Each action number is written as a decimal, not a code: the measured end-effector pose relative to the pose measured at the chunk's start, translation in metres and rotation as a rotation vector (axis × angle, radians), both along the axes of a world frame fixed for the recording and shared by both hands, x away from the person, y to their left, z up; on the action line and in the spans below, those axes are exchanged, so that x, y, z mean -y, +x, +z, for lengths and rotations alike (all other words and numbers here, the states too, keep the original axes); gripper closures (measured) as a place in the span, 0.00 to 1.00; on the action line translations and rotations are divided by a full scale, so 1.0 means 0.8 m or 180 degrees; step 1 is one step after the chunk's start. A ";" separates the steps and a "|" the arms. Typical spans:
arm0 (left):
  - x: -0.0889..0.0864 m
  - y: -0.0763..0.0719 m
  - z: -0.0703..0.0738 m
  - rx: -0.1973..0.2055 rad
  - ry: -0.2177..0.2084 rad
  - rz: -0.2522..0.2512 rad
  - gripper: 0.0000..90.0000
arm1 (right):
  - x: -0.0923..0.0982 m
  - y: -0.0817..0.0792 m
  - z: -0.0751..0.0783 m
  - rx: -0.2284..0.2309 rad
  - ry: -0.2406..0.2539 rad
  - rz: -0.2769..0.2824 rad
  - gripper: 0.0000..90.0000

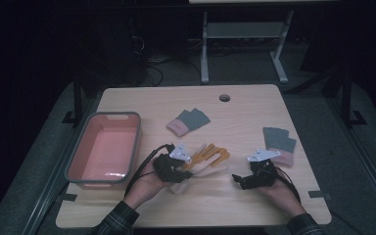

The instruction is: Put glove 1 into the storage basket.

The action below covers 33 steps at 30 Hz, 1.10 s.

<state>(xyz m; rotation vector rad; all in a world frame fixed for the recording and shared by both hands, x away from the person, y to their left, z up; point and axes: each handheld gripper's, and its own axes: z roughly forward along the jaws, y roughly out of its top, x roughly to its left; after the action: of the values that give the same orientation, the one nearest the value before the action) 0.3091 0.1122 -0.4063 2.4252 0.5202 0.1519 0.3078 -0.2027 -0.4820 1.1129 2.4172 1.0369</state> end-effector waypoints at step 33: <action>-0.125 0.022 0.082 0.0293 -0.0319 0.0760 0.79 | 0.000 0.001 0.000 0.0032 0.0002 0.0030 0.09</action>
<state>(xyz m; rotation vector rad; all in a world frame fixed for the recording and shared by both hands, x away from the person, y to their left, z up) 0.3270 0.2121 -0.3408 2.2417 0.7562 0.3291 0.3085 -0.2025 -0.4823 1.0951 2.4168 1.0437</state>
